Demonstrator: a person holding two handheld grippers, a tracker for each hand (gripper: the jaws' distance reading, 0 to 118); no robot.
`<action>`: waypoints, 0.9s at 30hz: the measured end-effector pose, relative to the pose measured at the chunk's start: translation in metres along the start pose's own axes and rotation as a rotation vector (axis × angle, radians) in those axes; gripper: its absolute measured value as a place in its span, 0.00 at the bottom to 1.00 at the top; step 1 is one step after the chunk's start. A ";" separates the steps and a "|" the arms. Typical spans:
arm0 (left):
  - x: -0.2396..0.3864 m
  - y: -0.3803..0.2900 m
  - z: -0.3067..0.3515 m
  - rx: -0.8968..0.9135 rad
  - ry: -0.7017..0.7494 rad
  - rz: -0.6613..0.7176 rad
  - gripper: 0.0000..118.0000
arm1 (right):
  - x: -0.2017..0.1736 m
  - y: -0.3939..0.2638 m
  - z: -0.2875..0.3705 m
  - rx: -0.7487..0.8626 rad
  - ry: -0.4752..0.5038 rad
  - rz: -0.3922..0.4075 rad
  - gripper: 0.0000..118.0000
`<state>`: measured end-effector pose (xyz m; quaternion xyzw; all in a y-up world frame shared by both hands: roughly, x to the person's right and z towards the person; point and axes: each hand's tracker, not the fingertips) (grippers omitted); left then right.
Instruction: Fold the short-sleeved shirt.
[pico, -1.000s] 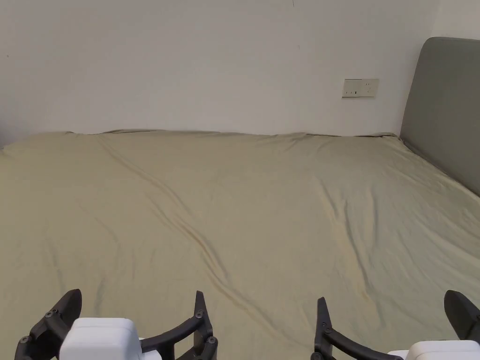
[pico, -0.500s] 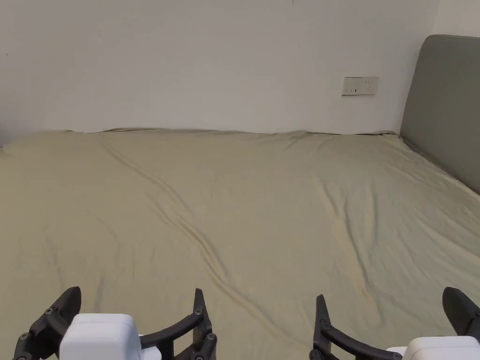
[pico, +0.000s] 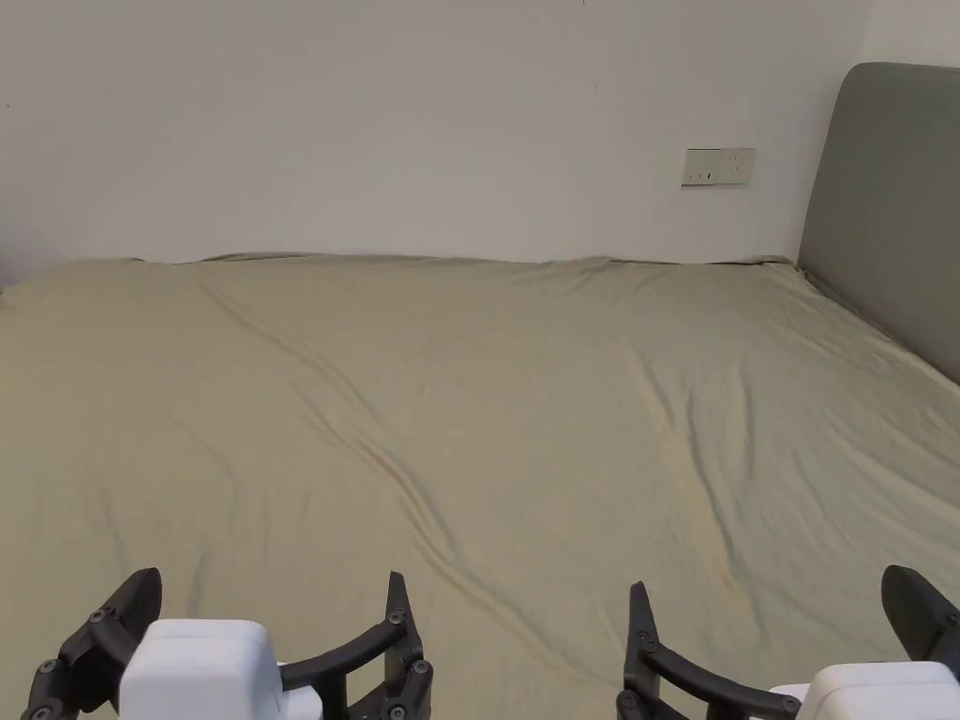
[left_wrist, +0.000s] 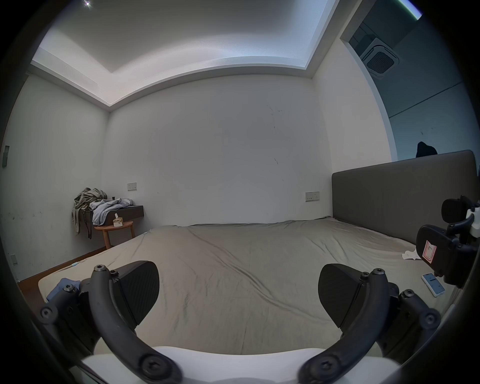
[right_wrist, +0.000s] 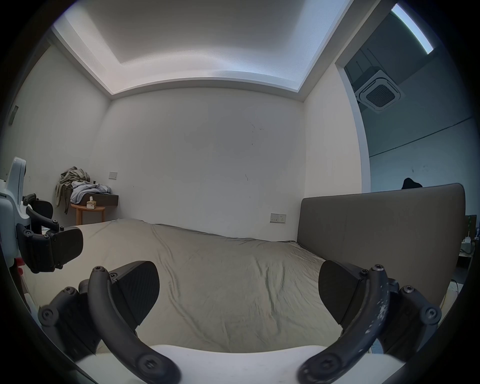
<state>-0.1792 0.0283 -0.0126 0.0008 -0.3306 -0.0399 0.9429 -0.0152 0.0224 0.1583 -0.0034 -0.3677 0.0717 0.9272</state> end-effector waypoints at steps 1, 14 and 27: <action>0.000 0.000 0.000 0.000 0.000 -0.001 1.00 | 0.000 0.000 0.000 -0.001 0.000 0.000 1.00; 0.001 -0.004 -0.003 -0.016 -0.003 -0.002 1.00 | -0.001 -0.005 -0.003 -0.017 0.005 0.000 1.00; -0.001 -0.001 -0.003 -0.018 -0.007 0.001 1.00 | 0.030 -0.002 -0.023 -0.115 0.292 -0.414 1.00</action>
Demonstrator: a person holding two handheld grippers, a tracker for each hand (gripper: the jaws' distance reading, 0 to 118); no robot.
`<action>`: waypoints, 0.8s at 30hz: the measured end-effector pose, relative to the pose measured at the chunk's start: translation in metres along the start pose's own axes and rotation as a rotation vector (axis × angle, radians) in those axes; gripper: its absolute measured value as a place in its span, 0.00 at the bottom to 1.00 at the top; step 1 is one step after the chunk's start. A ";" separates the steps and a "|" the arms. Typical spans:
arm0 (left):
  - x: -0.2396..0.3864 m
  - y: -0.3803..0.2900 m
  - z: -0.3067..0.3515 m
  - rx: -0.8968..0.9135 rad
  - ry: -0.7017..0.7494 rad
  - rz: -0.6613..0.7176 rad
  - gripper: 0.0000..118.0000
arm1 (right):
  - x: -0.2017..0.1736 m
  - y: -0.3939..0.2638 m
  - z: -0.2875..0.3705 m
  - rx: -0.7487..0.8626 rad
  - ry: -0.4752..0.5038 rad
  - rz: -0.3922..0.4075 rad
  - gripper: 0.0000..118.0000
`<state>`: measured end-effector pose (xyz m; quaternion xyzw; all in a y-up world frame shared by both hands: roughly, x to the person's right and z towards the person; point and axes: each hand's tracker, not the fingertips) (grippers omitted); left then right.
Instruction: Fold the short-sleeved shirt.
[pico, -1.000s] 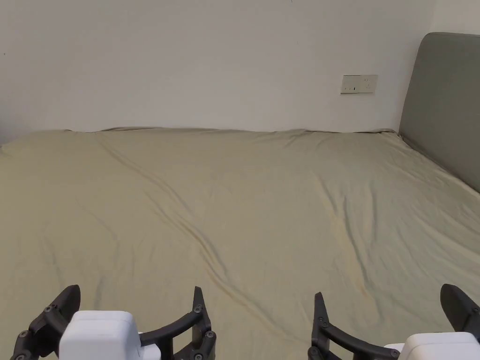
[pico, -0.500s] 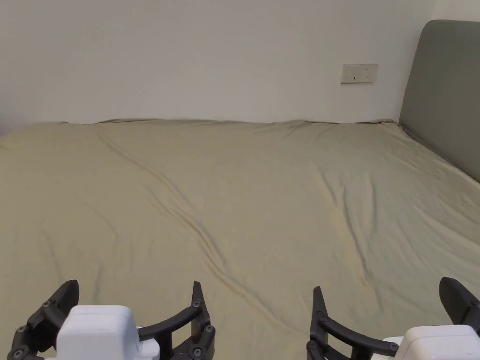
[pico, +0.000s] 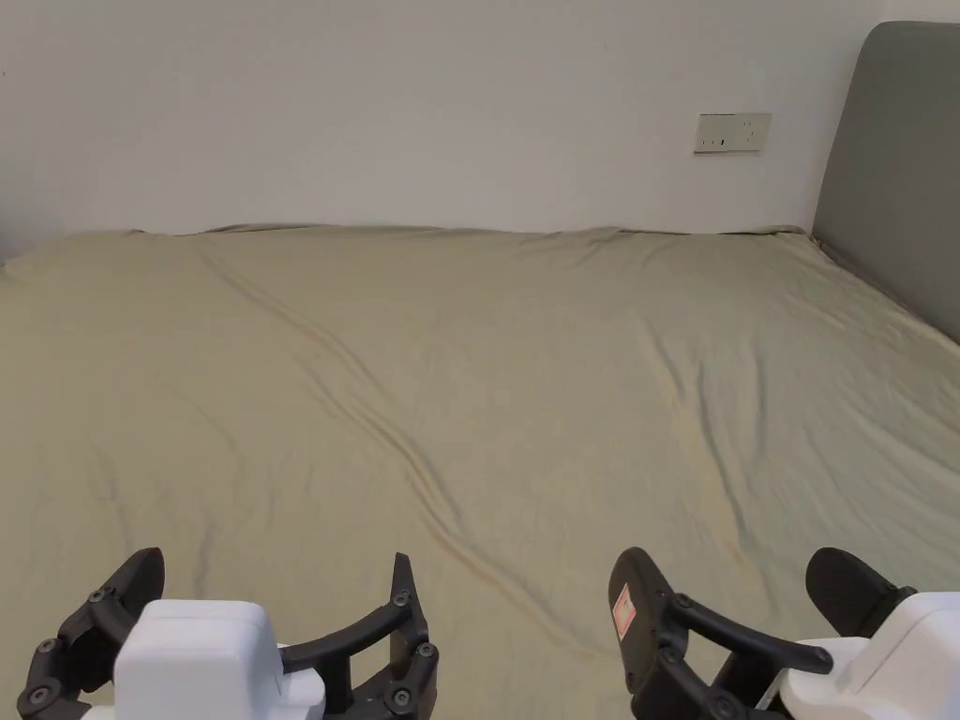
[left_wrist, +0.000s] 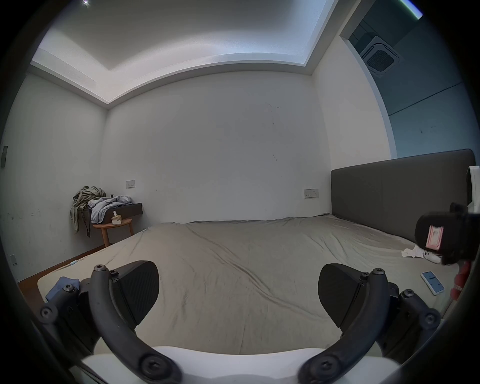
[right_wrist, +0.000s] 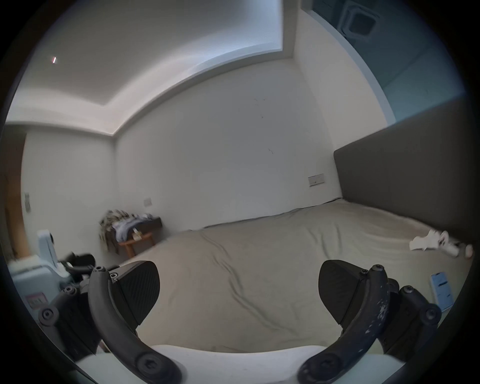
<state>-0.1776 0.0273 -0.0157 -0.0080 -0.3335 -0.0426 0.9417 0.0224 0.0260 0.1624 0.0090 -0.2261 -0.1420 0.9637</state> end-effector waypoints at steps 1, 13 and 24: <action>-0.001 0.001 0.000 0.002 -0.001 0.003 1.00 | -0.001 0.002 0.001 0.008 -0.003 -0.008 1.00; -0.002 0.002 0.002 0.002 -0.003 0.012 1.00 | -0.014 0.021 0.009 0.009 0.134 -0.150 1.00; -0.004 0.001 0.002 -0.002 0.006 0.007 1.00 | -0.016 0.032 0.017 0.096 0.122 -0.166 1.00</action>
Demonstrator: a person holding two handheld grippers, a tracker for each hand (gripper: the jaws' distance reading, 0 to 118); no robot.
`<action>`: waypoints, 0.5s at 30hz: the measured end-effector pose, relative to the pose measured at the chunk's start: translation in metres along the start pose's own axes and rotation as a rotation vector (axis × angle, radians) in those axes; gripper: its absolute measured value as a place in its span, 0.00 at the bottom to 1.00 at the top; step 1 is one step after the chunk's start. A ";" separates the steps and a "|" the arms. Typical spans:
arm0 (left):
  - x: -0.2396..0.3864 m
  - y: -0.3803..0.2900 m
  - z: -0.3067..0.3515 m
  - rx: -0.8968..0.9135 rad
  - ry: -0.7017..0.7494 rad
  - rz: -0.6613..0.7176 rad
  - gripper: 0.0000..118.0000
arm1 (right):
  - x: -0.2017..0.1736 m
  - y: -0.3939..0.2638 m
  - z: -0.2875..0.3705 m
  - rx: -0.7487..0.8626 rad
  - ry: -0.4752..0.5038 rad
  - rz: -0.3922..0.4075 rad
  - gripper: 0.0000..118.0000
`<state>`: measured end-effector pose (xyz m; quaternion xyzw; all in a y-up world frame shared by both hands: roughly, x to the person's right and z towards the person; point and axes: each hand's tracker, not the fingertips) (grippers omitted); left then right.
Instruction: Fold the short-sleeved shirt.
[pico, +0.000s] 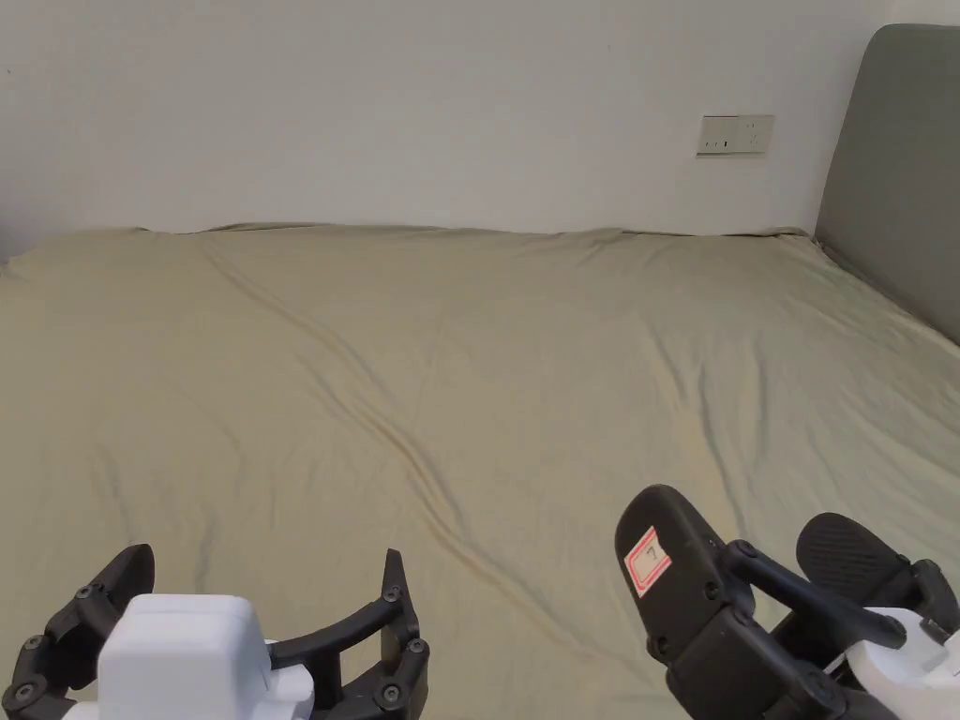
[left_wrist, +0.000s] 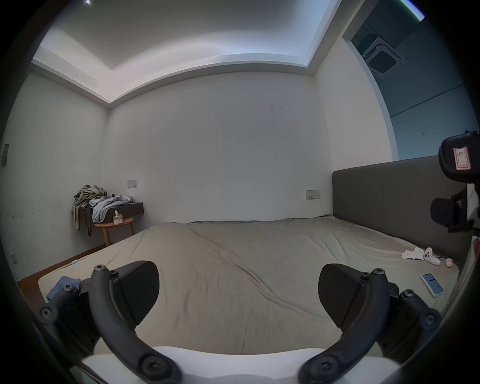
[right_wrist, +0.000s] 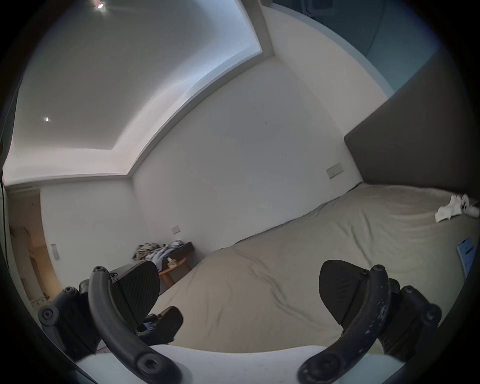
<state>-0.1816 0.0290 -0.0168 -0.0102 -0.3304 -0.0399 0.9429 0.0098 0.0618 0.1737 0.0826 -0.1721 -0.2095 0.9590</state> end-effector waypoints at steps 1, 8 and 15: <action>0.000 0.000 0.000 -0.002 0.000 0.000 1.00 | 0.001 -0.001 0.000 -0.013 -0.015 -0.004 1.00; 0.001 0.000 -0.001 -0.010 -0.001 -0.002 1.00 | 0.009 0.001 0.004 -0.011 -0.026 -0.096 1.00; 0.002 0.000 -0.002 -0.013 -0.005 0.003 1.00 | 0.020 -0.006 -0.004 0.032 -0.145 -0.044 1.00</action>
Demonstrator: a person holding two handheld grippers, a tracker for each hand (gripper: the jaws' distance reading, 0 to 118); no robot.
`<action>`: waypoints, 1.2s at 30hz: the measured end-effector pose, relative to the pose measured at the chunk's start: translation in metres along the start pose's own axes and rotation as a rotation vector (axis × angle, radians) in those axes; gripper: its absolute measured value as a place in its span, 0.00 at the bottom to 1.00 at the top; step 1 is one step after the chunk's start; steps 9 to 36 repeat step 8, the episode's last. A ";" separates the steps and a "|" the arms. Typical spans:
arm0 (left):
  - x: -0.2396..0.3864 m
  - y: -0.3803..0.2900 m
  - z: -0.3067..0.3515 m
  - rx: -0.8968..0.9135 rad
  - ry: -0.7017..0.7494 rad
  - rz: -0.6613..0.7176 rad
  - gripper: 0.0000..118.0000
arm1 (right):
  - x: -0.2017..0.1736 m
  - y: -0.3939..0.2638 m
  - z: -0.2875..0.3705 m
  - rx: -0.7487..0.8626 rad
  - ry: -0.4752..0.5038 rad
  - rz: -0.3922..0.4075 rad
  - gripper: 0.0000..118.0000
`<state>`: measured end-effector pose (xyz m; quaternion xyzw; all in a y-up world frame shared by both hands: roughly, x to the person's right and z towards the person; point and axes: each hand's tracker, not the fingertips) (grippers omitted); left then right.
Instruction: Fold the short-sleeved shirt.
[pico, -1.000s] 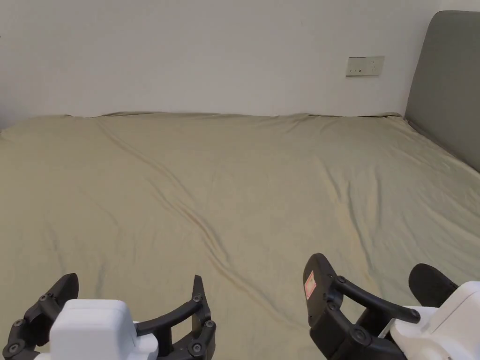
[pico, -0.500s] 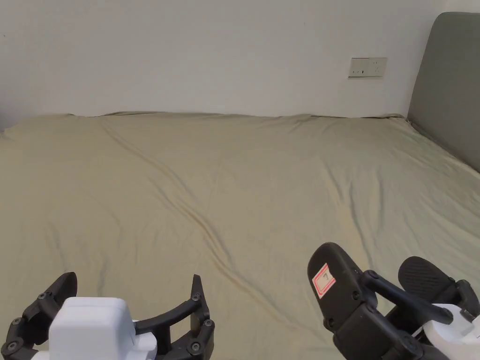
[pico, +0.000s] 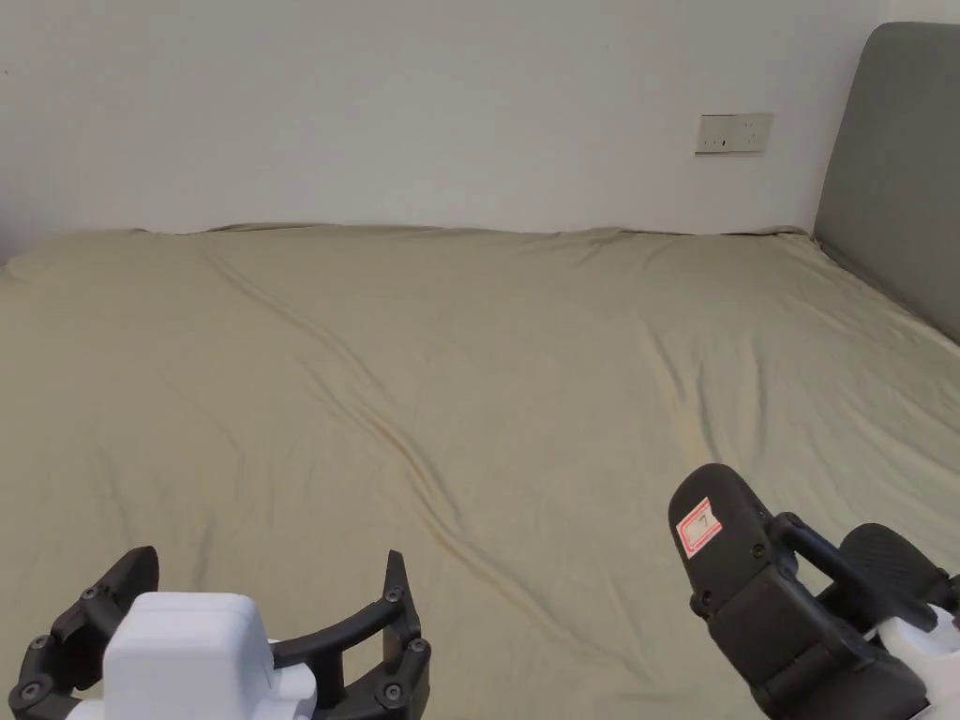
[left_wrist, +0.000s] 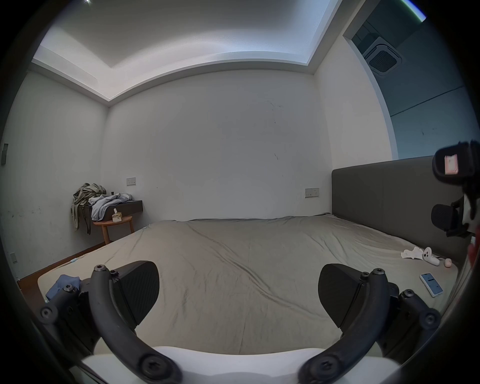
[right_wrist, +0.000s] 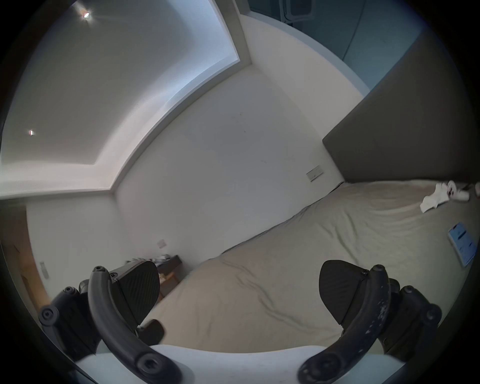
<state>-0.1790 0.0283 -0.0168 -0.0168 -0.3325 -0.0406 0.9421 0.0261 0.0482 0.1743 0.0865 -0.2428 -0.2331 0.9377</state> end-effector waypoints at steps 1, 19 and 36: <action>0.000 0.000 0.000 -0.001 -0.001 0.000 1.00 | 0.001 -0.003 0.000 -0.001 -0.043 0.042 1.00; 0.005 -0.008 -0.011 -0.032 -0.013 0.004 1.00 | 0.001 -0.025 -0.012 -0.034 -0.186 0.330 1.00; 0.005 -0.008 -0.011 -0.032 -0.013 0.004 1.00 | 0.001 -0.025 -0.012 -0.034 -0.186 0.330 1.00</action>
